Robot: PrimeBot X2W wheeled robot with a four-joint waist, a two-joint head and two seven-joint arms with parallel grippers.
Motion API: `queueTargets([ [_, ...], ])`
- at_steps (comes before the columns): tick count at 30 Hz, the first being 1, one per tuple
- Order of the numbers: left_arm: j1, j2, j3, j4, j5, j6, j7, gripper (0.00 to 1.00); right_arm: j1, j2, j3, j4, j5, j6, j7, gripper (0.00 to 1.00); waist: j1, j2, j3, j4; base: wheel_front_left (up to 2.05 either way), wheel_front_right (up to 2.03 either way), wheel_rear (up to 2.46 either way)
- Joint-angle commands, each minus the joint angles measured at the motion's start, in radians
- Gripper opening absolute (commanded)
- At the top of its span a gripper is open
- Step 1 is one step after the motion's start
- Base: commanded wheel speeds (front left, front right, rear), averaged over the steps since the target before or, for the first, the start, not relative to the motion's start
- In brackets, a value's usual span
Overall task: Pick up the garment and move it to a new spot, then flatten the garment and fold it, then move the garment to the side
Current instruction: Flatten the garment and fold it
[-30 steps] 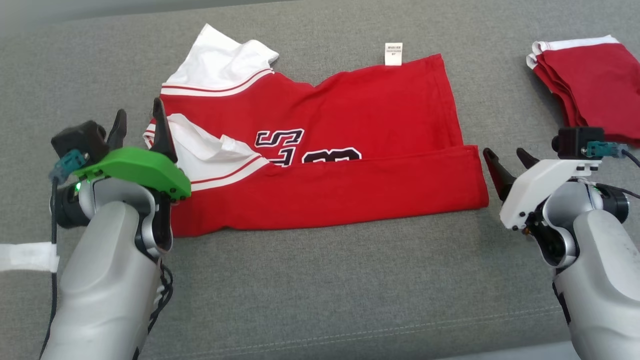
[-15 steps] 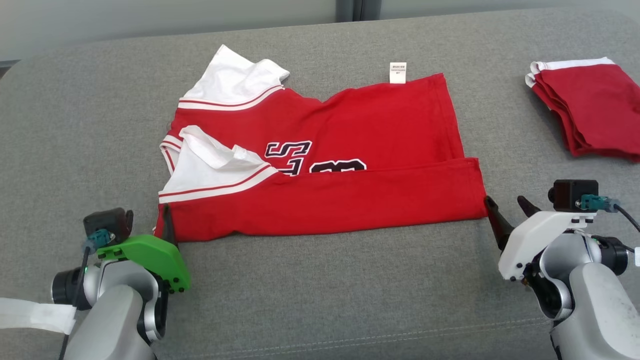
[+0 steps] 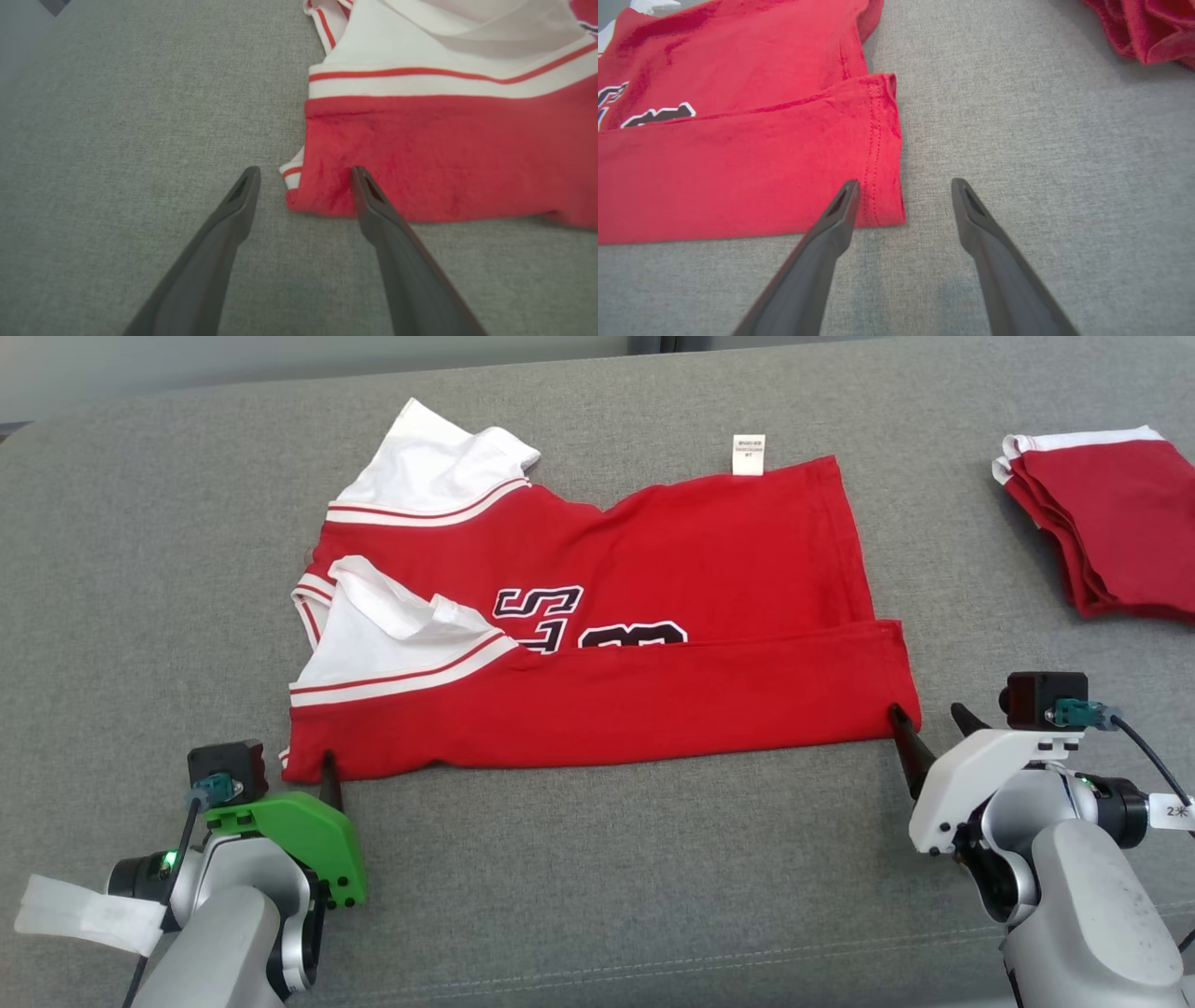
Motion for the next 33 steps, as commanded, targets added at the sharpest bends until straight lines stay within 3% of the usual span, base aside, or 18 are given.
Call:
queueTargets([
  [1, -0.004, 0.009, -0.003, -0.006, 0.01, 0.009, 0.005, 1.0, -0.017, 0.004, -0.004, 0.025, -0.011, 0.0, -0.008, 1.0, 0.0, 0.0, 0.007, 0.003, 0.0, 0.0, 0.0],
  [13, -0.013, 0.012, -0.01, -0.007, -0.012, 0.026, 0.063, 1.0, -0.078, 0.023, 0.013, 0.16, 0.005, 0.0, -0.034, 1.0, 0.0, 0.0, 0.035, 0.01, 0.0, 0.0, 0.0],
  [14, -0.014, 0.011, -0.007, -0.005, -0.016, 0.026, 0.066, 0.86, -0.082, 0.024, 0.015, 0.169, 0.008, 0.0, -0.034, 1.0, 0.0, 0.0, 0.037, 0.01, 0.0, 0.0, 0.0],
  [15, -0.016, 0.011, -0.007, -0.002, -0.017, 0.026, 0.069, 0.58, -0.086, 0.026, 0.018, 0.178, 0.012, 0.0, -0.029, 1.0, 0.0, 0.0, 0.039, 0.01, 0.0, 0.0, 0.0],
  [16, -0.016, 0.01, -0.007, 0.0, -0.02, 0.023, 0.074, 0.42, -0.089, 0.027, 0.021, 0.185, 0.013, 0.0, -0.03, 0.95, 0.0, 0.0, 0.041, 0.01, 0.0, 0.0, 0.0],
  [17, -0.016, 0.007, -0.007, 0.001, -0.026, 0.02, 0.079, 0.21, -0.093, 0.028, 0.022, 0.192, 0.018, 0.0, -0.033, 0.71, 0.0, 0.0, 0.043, 0.01, 0.0, 0.0, 0.0],
  [18, -0.017, 0.006, -0.008, 0.002, -0.027, 0.017, 0.081, 0.0, -0.097, 0.029, 0.025, 0.199, 0.022, 0.0, -0.033, 0.35, 0.0, 0.0, 0.044, 0.011, 0.0, 0.0, 0.0],
  [19, -0.019, 0.004, -0.01, 0.004, -0.03, 0.015, 0.084, 0.0, -0.101, 0.03, 0.03, 0.205, 0.026, 0.0, -0.032, 0.0, 0.0, 0.0, 0.045, 0.011, 0.0, 0.0, 0.0],
  [33, 0.035, -0.009, -0.012, -0.017, -0.061, 0.016, 0.077, 0.0, -0.055, -0.007, 0.033, 0.181, 0.074, -0.001, -0.013, 0.0, 0.0, 0.0, -0.019, 0.023, 0.0, 0.0, 0.0],
])
